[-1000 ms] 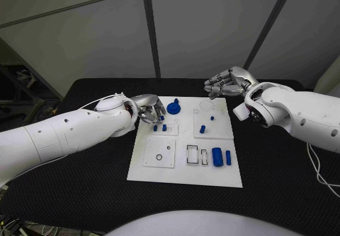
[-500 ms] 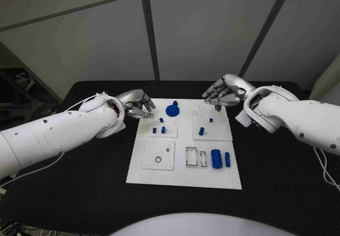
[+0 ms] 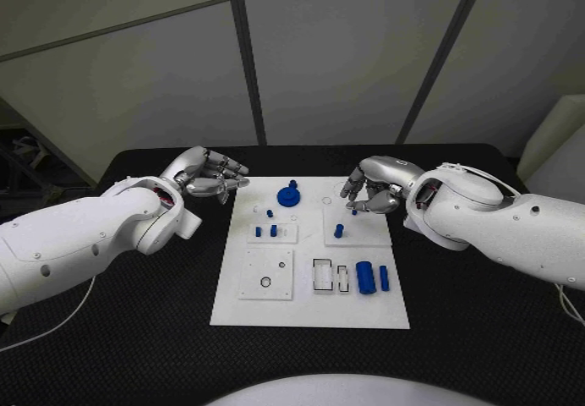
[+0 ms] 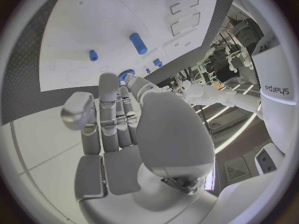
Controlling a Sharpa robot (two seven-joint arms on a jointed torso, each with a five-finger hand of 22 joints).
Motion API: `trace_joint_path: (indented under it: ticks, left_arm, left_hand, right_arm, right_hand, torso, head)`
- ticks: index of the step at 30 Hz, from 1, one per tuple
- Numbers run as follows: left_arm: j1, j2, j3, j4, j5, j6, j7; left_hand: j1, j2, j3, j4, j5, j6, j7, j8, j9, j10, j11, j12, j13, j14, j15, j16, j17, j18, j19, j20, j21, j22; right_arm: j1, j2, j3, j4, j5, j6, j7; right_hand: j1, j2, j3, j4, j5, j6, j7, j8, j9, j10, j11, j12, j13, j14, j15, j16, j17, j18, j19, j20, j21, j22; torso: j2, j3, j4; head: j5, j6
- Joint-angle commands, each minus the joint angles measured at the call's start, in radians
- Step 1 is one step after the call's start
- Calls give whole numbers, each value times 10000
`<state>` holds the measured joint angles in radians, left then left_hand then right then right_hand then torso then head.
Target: Assemble the parts on the task board
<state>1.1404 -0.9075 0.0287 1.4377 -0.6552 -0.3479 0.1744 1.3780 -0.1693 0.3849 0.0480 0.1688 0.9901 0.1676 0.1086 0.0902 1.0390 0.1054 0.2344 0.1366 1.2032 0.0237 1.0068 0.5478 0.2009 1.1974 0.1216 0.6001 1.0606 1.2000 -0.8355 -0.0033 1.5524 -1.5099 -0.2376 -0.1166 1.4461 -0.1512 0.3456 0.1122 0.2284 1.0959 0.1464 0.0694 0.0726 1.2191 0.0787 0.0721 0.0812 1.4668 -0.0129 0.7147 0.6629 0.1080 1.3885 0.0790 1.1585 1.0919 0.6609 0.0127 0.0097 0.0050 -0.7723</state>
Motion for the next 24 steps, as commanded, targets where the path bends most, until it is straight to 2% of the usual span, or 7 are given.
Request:
trace_joint_path:
  ticks: [1,6,11,19,24]
  left_arm:
    - [-47,-206,9,324,3109,8,1494]
    - [-127,-555,9,743,4209,339,2218]
    - [-161,-789,9,967,4853,451,2538]
    - [-188,-909,8,1125,5227,536,2693]
    - [-199,-894,7,1131,5290,566,2703]
  left_hand:
    - [-7,132,75,-9,30,78,-23,42,-23,22,-2,100,9,-152,4,-88,-114,-227,-184,6,-345,-185]
    - [-24,136,70,-3,27,63,-24,47,-43,4,3,168,15,-274,21,-122,-166,-200,-326,15,-593,-316]
    - [-75,127,28,20,50,52,-21,52,-58,-9,7,228,23,-368,34,-138,-202,-188,-414,24,-733,-389]
    - [-70,137,17,13,66,51,-22,59,-66,-16,6,267,30,-425,36,-148,-227,-187,-448,27,-772,-411]
    - [-49,153,20,0,80,46,-17,61,-72,-27,7,290,32,-463,36,-155,-245,-186,-469,29,-797,-425]
  right_arm:
    - [-26,46,-3,-114,-1441,85,-853]
    - [-153,143,-17,-321,-1728,198,-1027]
    - [-287,227,-27,-467,-1903,310,-1122]
    - [-402,360,-36,-662,-2053,537,-1170]
    - [-468,433,-40,-689,-2070,666,-1174]
  right_hand:
    - [-72,-144,100,25,-81,-104,57,-46,-23,-251,45,-80,-60,223,97,434,409,-181,23,39,311,339]
    - [-121,-264,201,64,-127,-252,61,-57,-35,-483,90,-57,-104,256,140,1003,919,-259,133,87,803,876]
    - [-146,-341,256,81,-158,-393,72,-55,-40,-709,133,-51,-130,236,175,1323,1189,-284,137,128,1023,1111]
    - [-127,-367,319,66,-157,-498,86,-46,-35,-867,162,-12,-133,216,200,1671,1489,-309,142,164,1226,1333]
    - [-109,-347,362,56,-151,-505,83,-36,-27,-849,156,40,-125,247,199,1941,1733,-342,204,171,1401,1528]
  torso:
    - [16,-4,12]
    - [18,1,19]
    - [22,5,11]
    - [24,0,0]
    - [23,10,-5]
  head:
    - [-48,36]
    - [-41,30]
    - [-44,19]
    - [-60,8]
    - [-73,-2]
